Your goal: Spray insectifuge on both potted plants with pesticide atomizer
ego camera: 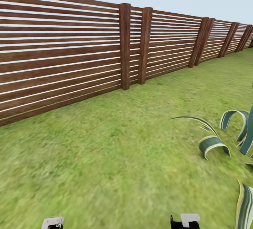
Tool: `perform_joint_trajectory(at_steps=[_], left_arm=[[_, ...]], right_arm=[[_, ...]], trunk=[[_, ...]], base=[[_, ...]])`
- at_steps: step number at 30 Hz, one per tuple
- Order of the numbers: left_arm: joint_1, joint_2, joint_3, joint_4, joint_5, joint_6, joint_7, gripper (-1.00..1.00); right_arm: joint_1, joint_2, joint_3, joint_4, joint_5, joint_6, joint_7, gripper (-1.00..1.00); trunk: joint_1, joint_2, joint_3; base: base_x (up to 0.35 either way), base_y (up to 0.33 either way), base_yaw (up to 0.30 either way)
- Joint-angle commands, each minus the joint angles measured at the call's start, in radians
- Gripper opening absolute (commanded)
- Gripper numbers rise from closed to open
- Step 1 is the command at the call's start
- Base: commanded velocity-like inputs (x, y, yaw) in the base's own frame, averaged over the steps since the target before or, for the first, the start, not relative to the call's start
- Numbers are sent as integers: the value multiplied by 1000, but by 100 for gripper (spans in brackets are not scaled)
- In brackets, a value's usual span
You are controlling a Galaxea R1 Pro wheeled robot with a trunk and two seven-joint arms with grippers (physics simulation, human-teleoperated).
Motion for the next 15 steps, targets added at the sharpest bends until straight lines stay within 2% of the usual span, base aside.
perform_joint_trajectory(at_steps=[1, 15], left_arm=[[-1, 0, 9, 1, -5, -3, -6, -100], [-1, 0, 9, 1, -5, -3, -6, -100]], right_arm=[[-1, 0, -5, 1, 11, -2, -6, 100], [0, -4, -5, 1, 16, -2, 1, 100]], trunk=[[0, 0, -1], [0, 0, -1]], base=[[296, 188, -105], [298, 183, -17]])
